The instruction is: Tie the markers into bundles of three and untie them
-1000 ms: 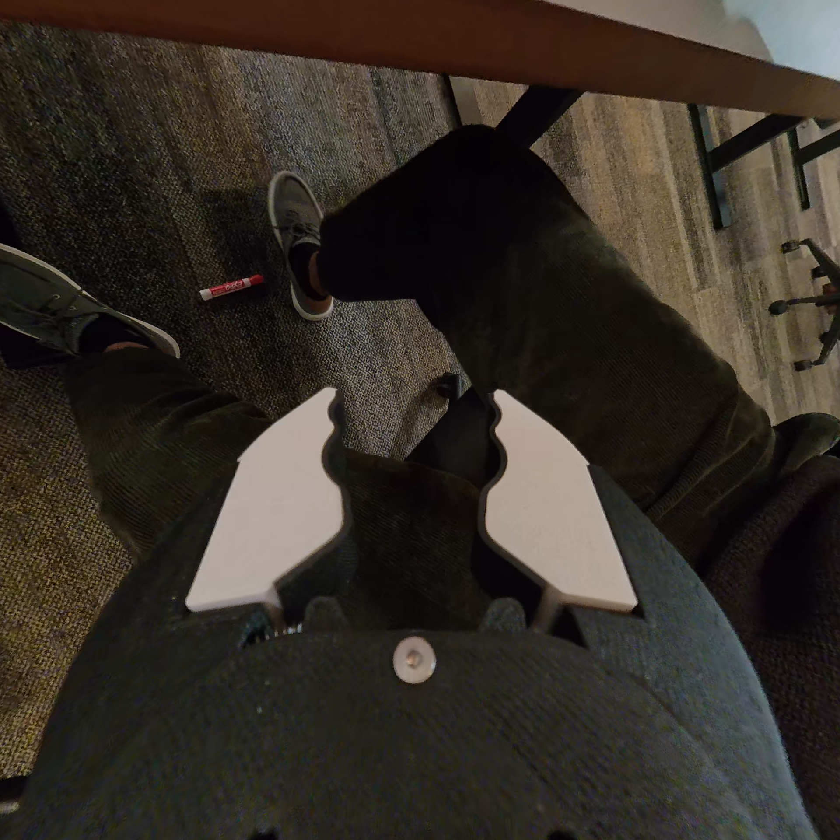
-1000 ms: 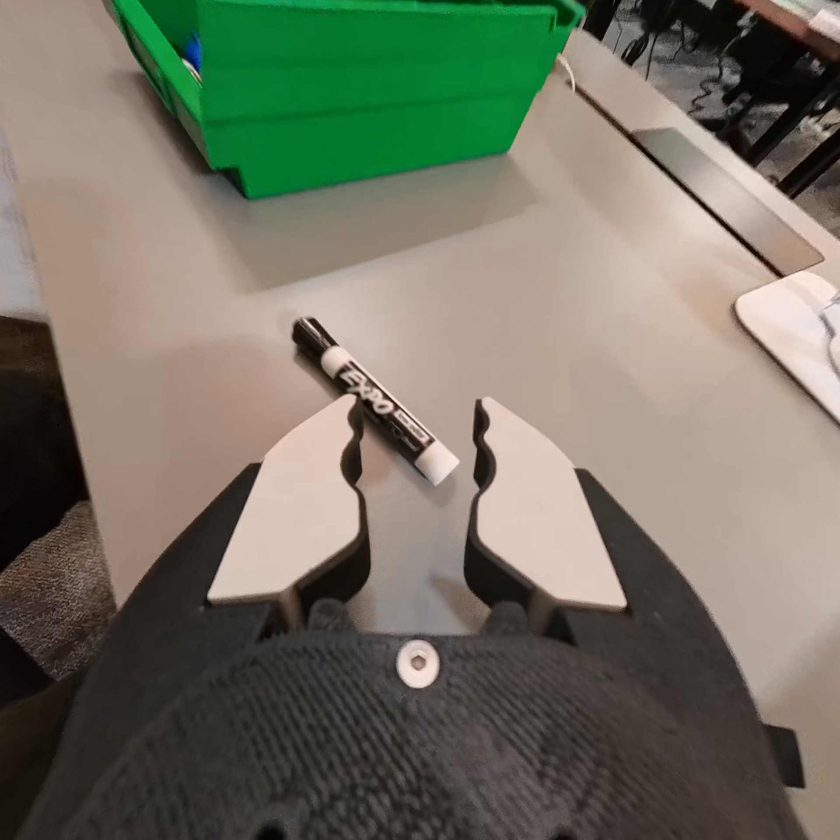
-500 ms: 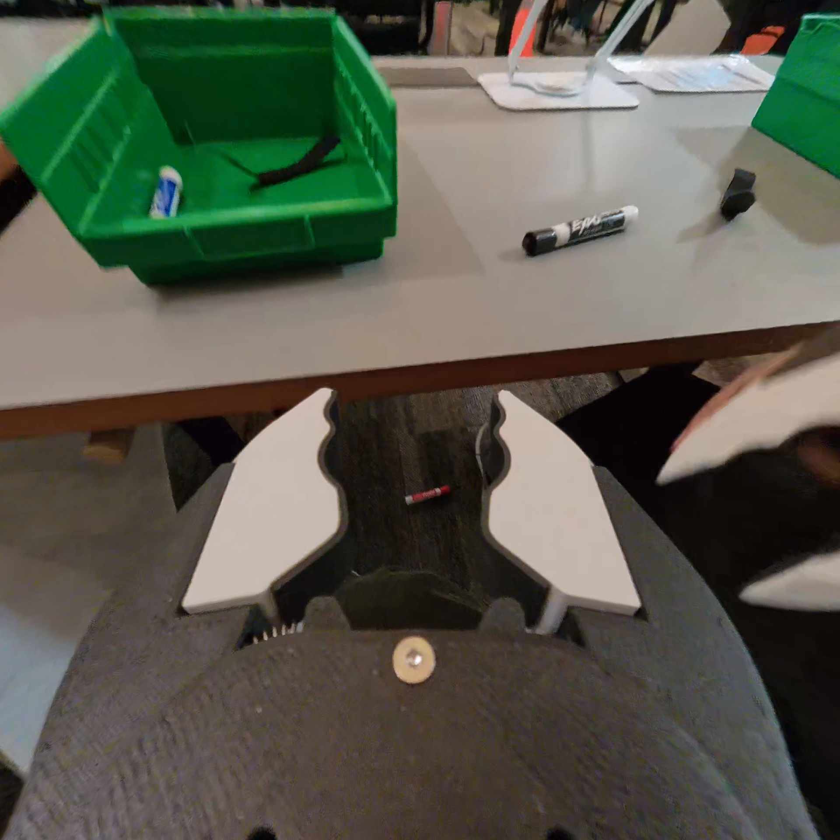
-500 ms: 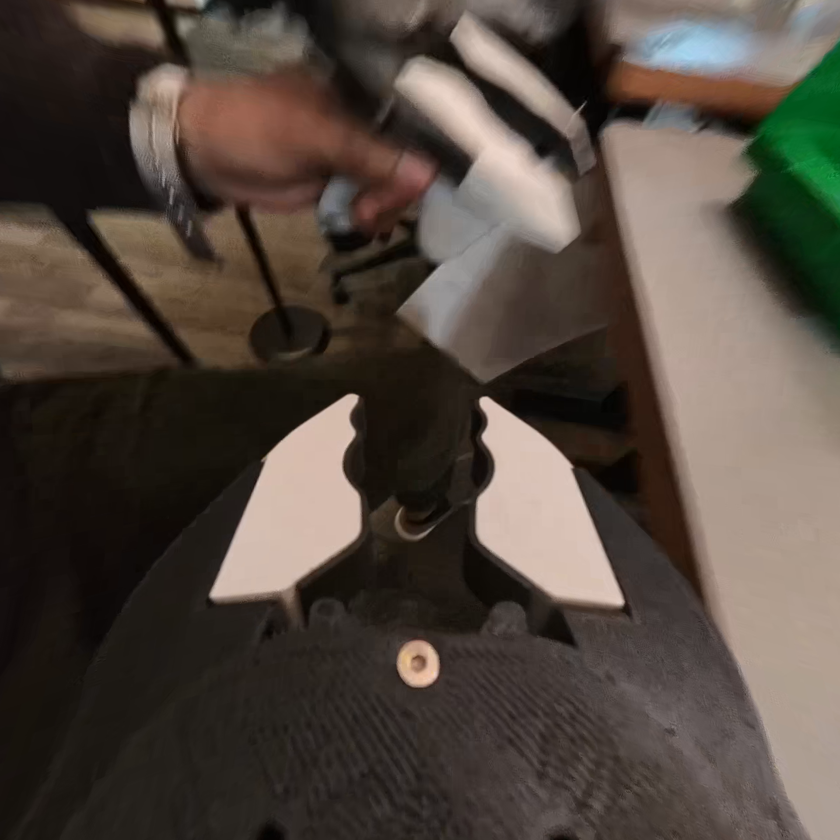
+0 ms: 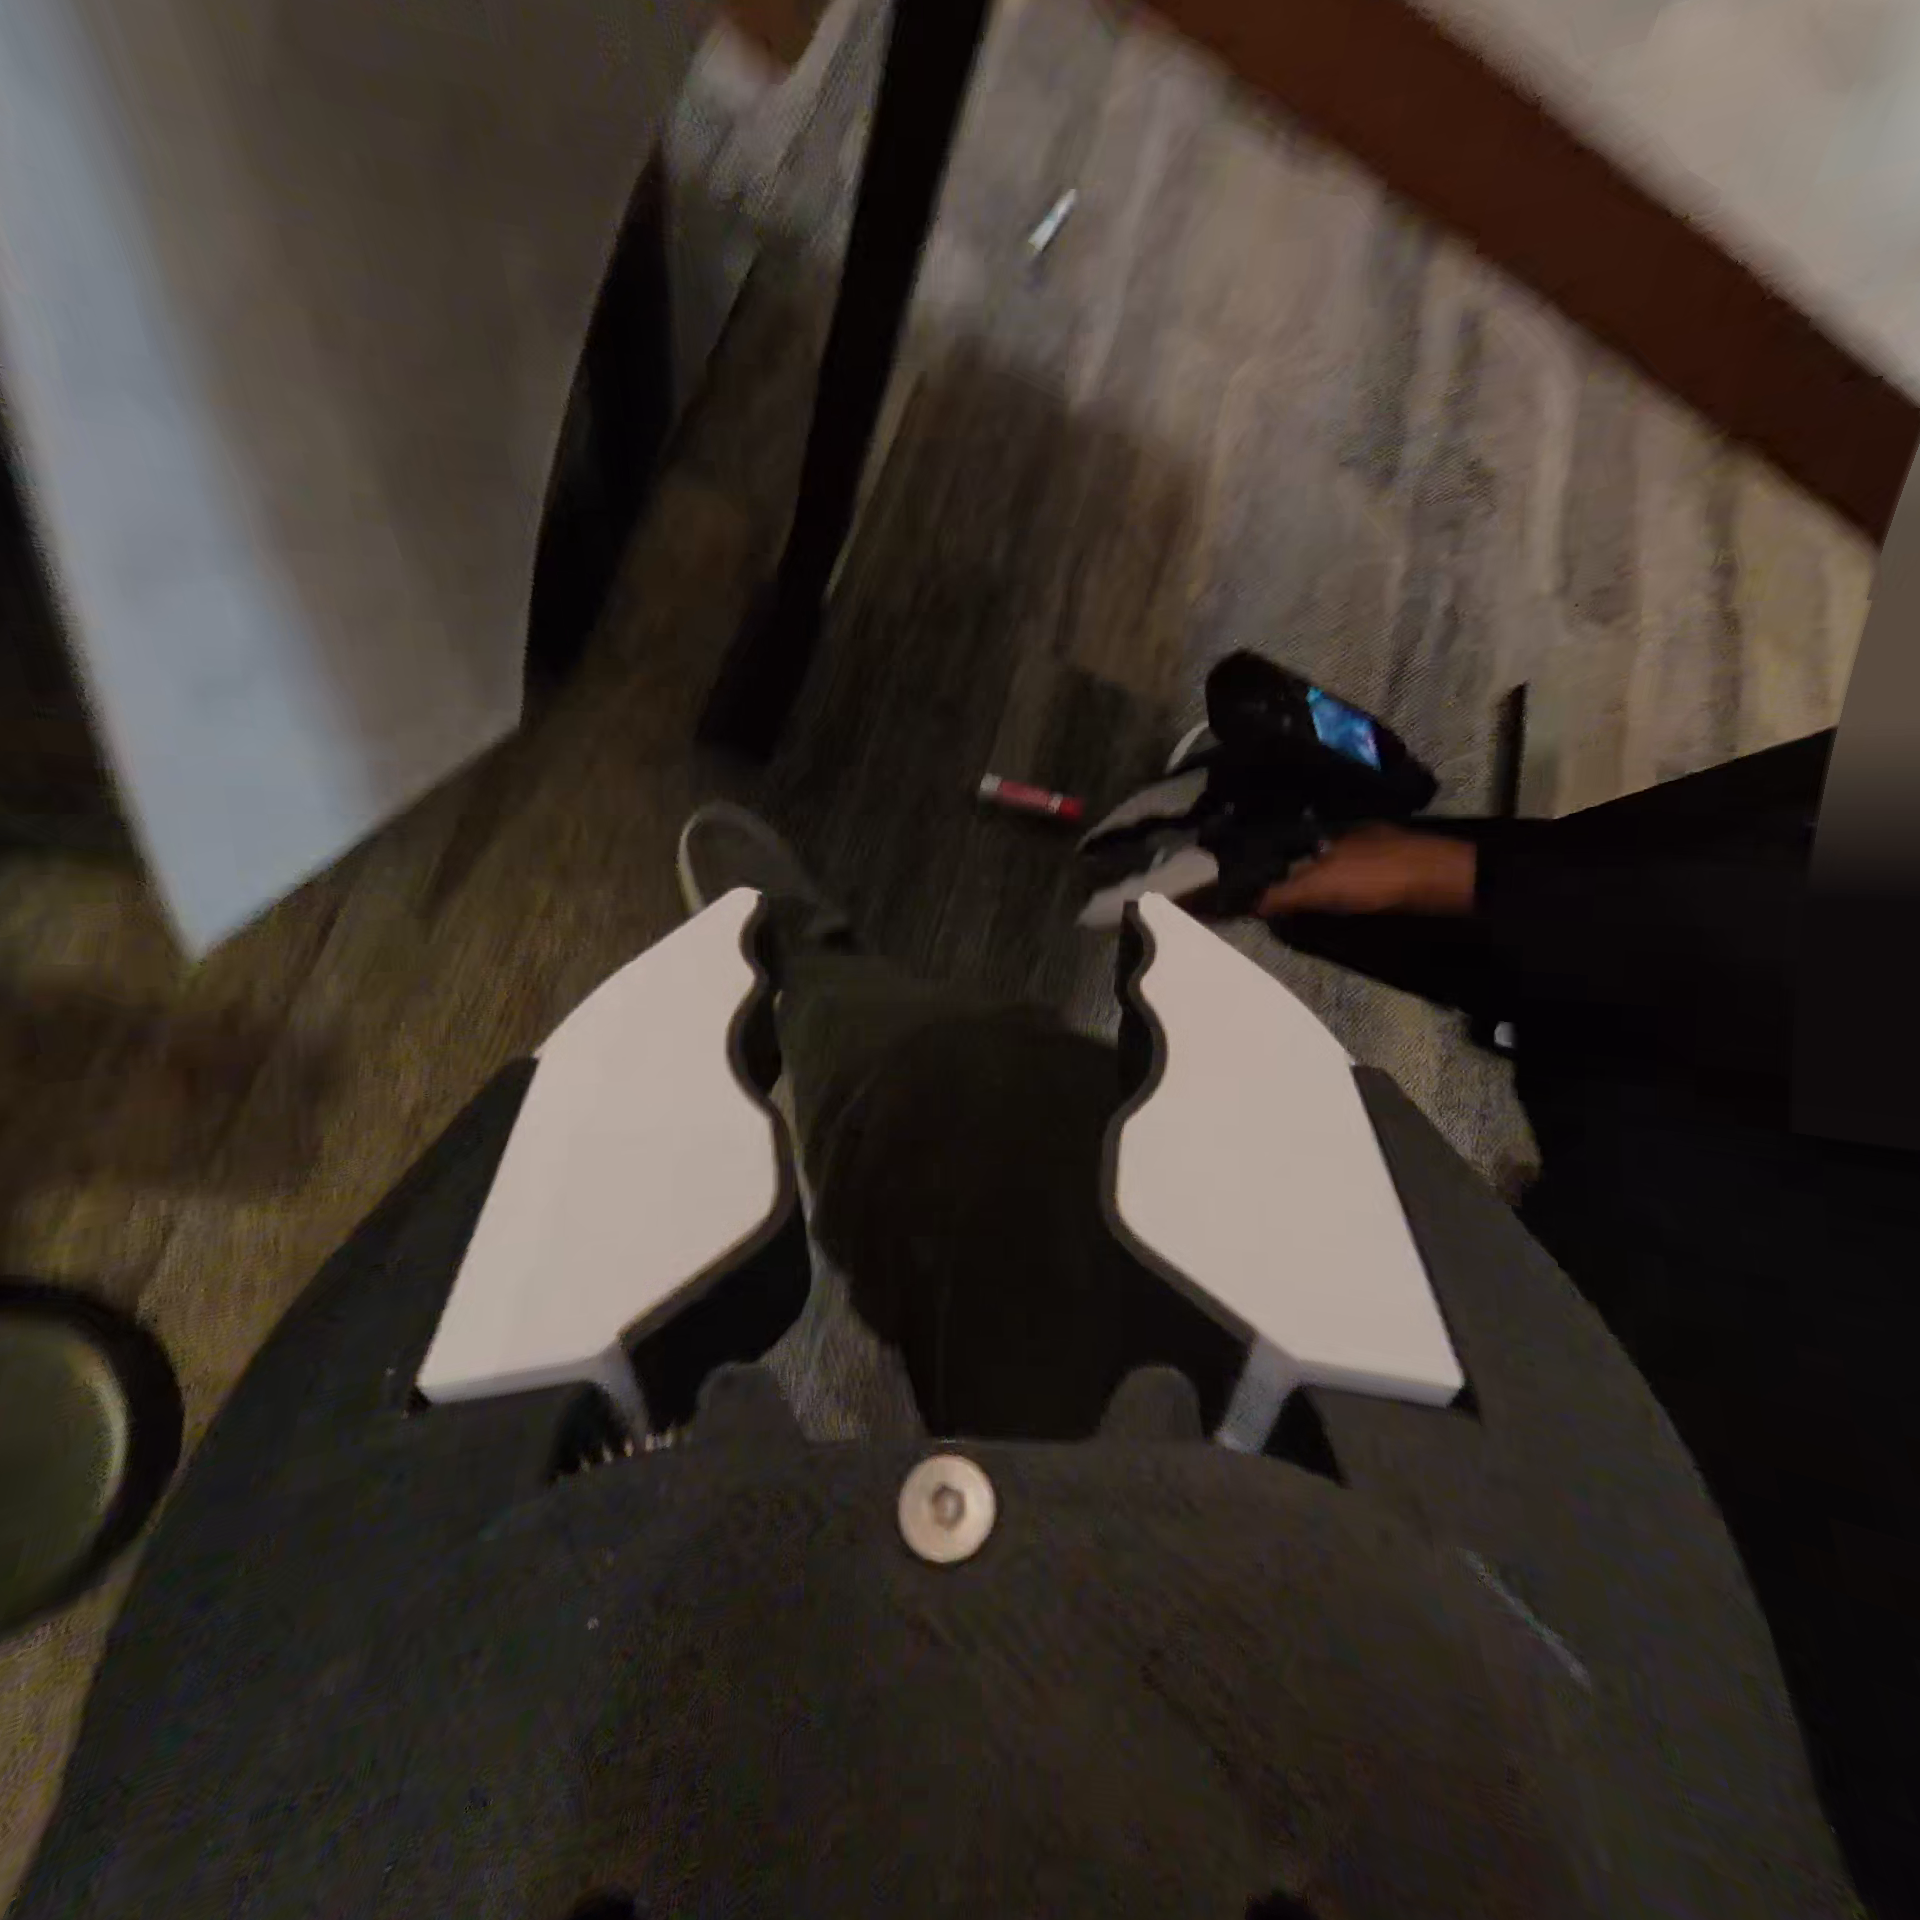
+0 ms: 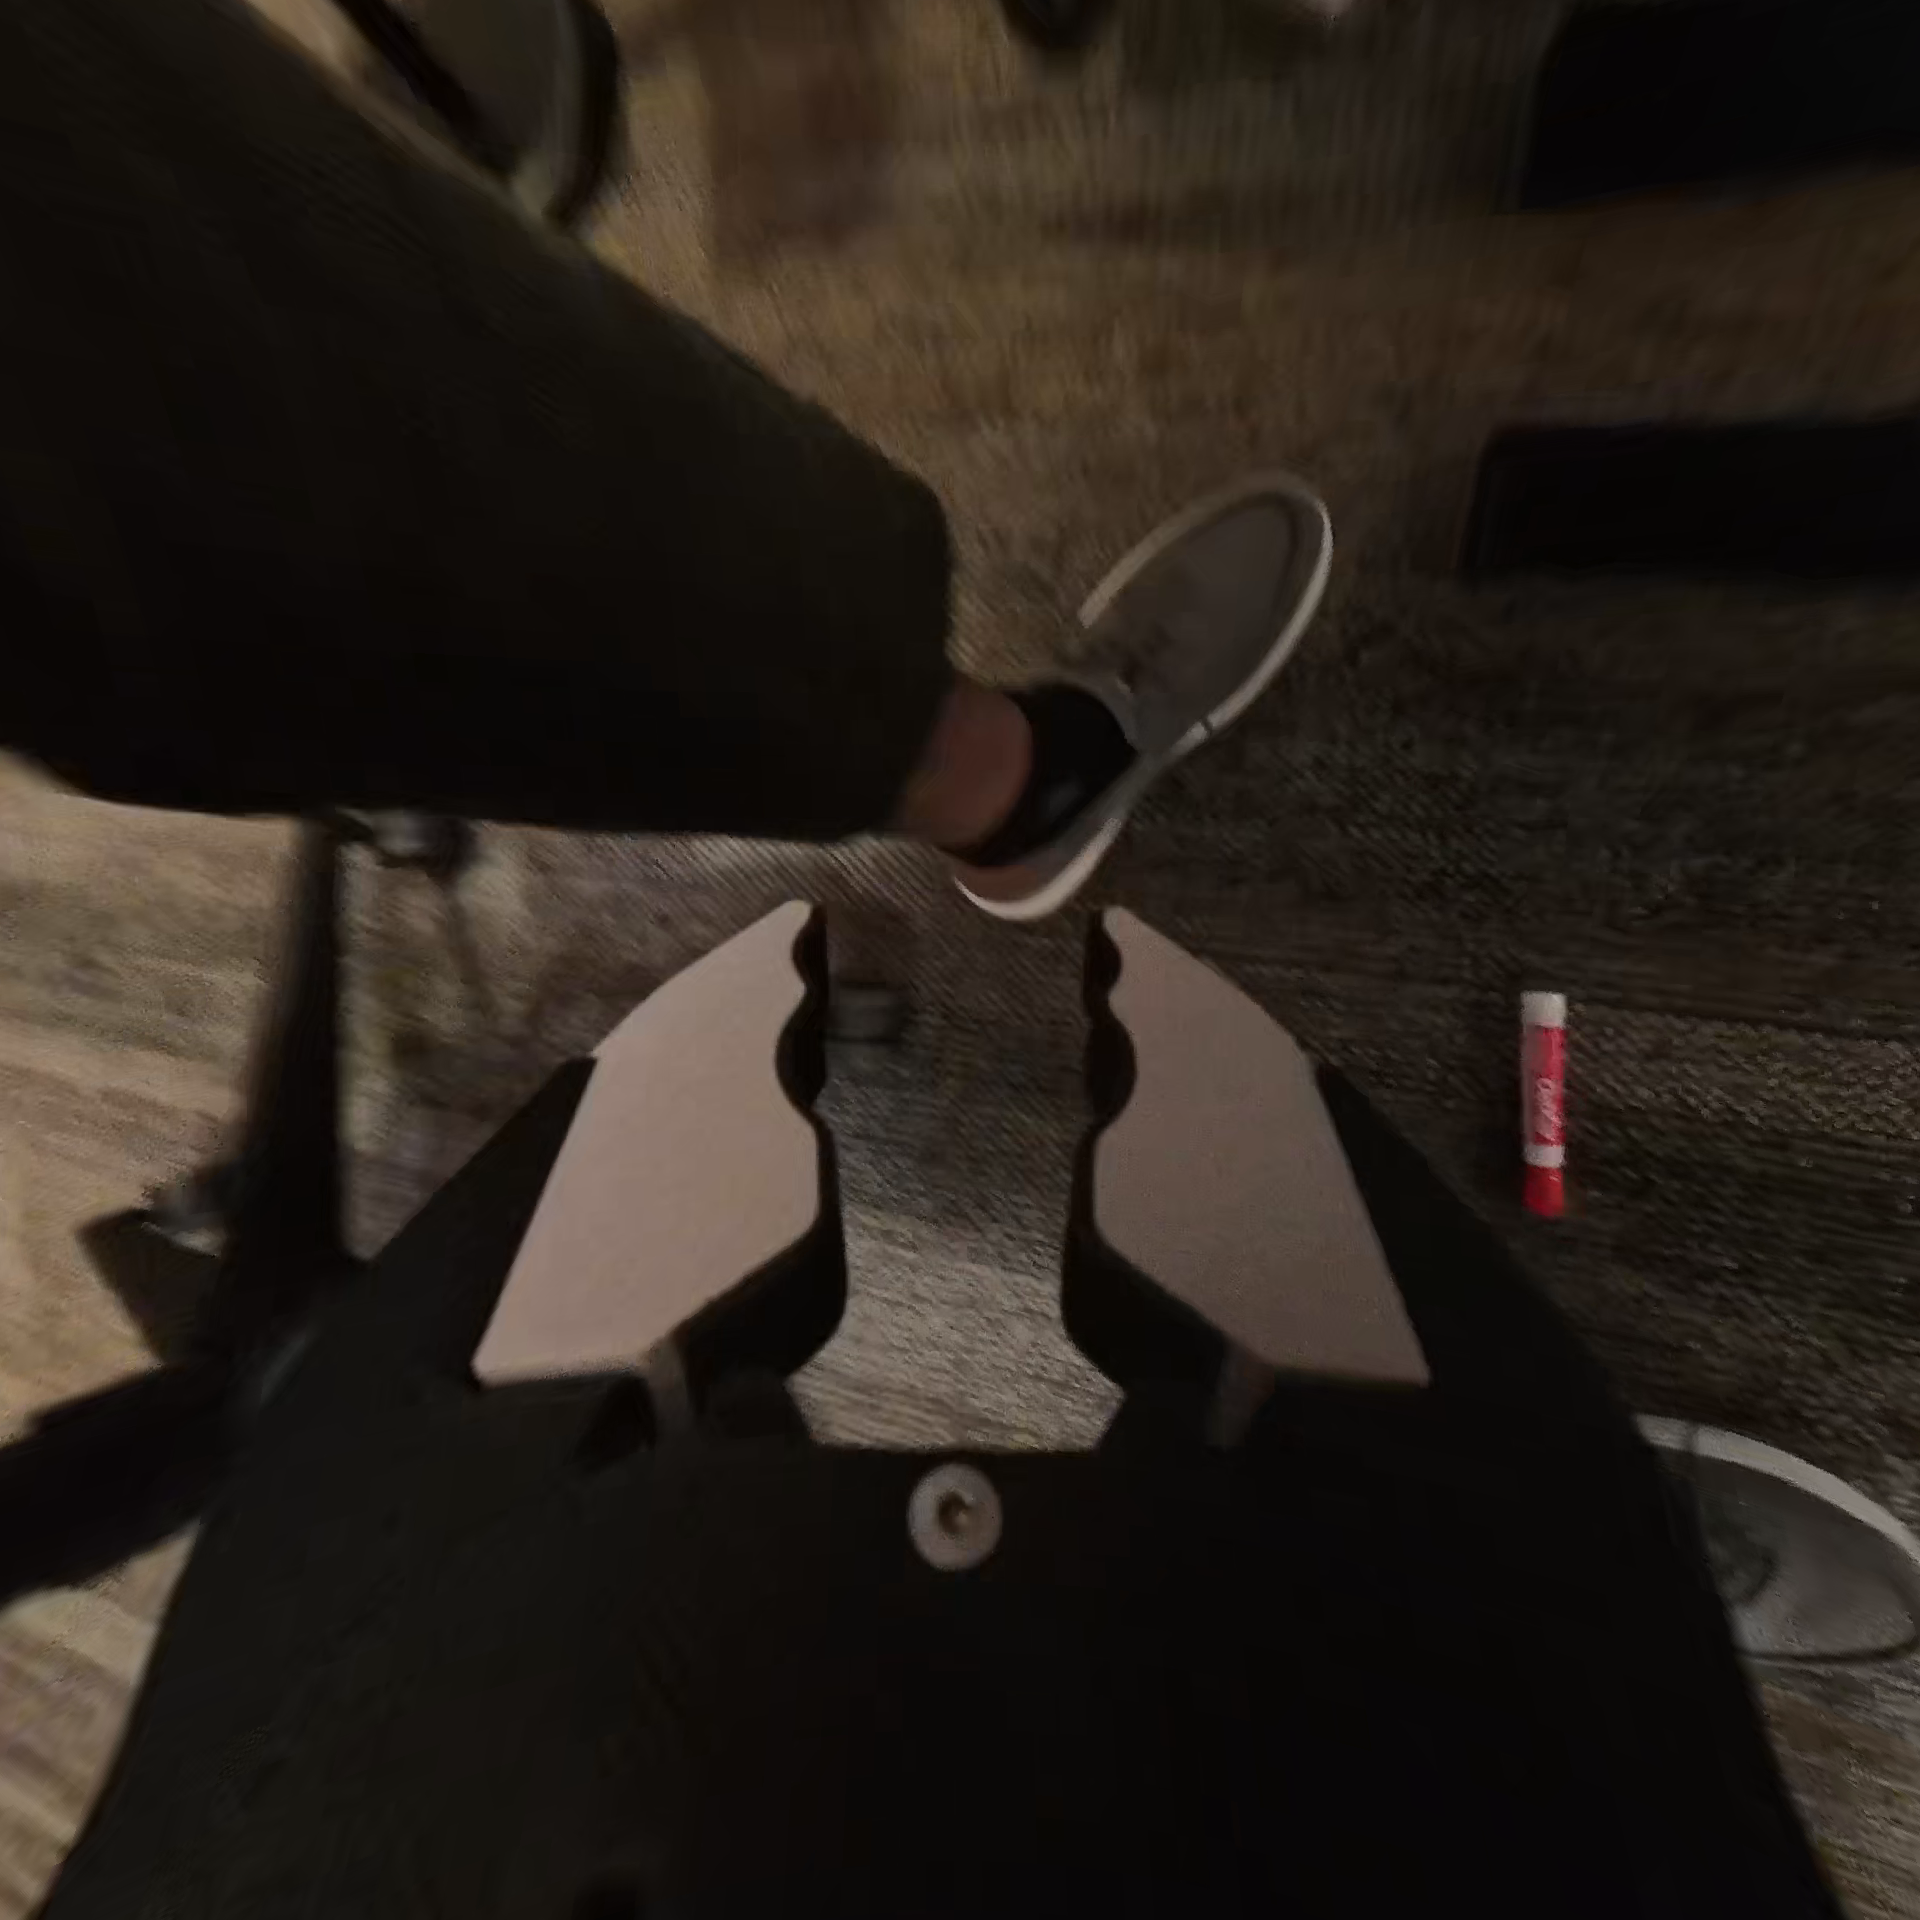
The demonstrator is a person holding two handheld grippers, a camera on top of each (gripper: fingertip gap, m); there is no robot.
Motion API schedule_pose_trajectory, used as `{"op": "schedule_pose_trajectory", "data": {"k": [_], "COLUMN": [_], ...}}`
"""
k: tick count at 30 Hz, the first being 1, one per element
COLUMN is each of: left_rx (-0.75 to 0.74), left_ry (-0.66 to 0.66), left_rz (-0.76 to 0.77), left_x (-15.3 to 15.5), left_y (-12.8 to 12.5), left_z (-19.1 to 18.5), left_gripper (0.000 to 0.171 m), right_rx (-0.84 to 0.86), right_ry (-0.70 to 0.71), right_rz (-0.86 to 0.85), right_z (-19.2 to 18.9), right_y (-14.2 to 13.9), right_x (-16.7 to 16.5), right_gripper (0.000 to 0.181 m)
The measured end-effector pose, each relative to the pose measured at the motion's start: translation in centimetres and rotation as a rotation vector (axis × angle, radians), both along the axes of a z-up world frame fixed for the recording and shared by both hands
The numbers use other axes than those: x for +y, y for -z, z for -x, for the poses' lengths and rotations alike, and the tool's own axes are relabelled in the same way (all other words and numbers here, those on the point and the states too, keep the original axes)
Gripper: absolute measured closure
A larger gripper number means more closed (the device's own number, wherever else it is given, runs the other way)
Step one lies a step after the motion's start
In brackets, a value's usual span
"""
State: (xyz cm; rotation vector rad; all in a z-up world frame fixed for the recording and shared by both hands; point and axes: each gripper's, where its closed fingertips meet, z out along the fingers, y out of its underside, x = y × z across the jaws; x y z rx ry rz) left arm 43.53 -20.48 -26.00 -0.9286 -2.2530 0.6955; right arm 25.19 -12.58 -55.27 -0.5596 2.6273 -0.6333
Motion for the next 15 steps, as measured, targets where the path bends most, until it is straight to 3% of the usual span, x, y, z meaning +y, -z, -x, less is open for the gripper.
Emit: {"op": "schedule_pose_trajectory", "data": {"k": [5,8,11,15], "left_rx": [-0.040,-0.029,-0.061,-0.098], "left_ry": [-0.172,-0.212,-0.214,-0.228], "left_rz": [-0.202,-0.291,-0.310,-0.328], "left_x": [-1.0,-0.8,-0.3,0.0], "left_y": [4.9,6.5,7.9,9.3], "left_z": [-7.3,-9.7,-11.7,-14.0], "left_gripper": [0.108,0.106,0.106,0.105], "right_rx": [0.197,0.327,0.399,0.441], "right_ry": [-0.024,0.050,0.150,0.199], "right_rz": [-0.126,-0.217,-0.294,-0.298], "right_z": [6.8,12.3,16.4,18.9], "right_y": [15.6,22.4,26.3,28.6], "right_x": [-1.7,-2.2,-2.5,-3.5], "right_gripper": [0.138,0.137,0.134,0.133]}}
